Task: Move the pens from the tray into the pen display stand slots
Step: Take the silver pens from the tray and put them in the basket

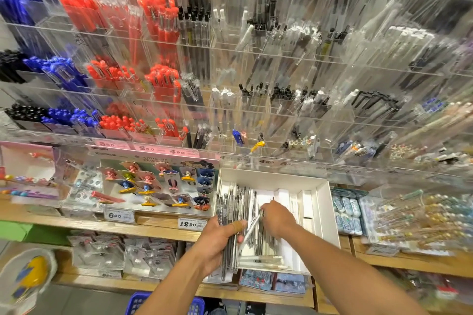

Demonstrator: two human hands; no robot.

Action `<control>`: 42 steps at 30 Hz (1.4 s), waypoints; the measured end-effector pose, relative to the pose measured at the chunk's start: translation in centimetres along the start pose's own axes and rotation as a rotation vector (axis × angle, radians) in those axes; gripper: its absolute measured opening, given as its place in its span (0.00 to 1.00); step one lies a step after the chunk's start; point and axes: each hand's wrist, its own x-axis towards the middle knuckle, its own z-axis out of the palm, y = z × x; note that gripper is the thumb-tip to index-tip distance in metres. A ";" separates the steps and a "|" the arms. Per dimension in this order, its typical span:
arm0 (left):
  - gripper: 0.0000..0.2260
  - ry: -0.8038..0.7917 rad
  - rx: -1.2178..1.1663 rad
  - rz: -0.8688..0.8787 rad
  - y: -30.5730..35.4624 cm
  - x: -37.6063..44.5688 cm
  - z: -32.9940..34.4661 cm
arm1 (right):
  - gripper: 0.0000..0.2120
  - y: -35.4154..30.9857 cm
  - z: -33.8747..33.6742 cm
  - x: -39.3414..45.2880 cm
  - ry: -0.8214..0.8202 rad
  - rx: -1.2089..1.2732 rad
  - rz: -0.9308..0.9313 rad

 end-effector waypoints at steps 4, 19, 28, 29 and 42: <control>0.27 0.018 0.011 0.009 0.0 0.2 -0.1 | 0.10 -0.5 0.6 0.0 0.086 -0.062 0.023; 0.20 0.010 0.048 0.045 -0.1 0.0 -0.2 | 0.07 0.3 -0.2 -2.6 -0.185 0.664 0.022; 0.18 0.101 -0.031 0.212 -1.1 -3.8 -0.6 | 0.10 1.6 -4.7 -7.9 0.219 0.935 -0.146; 0.19 0.122 -0.044 0.232 -1.7 -4.6 -0.7 | 0.10 1.3 -5.4 -8.7 0.199 0.965 -0.168; 0.08 0.369 -0.527 0.352 -17.1 -17.2 -4.7 | 0.10 -9.9 -2.2 -21.7 -0.351 0.511 -0.694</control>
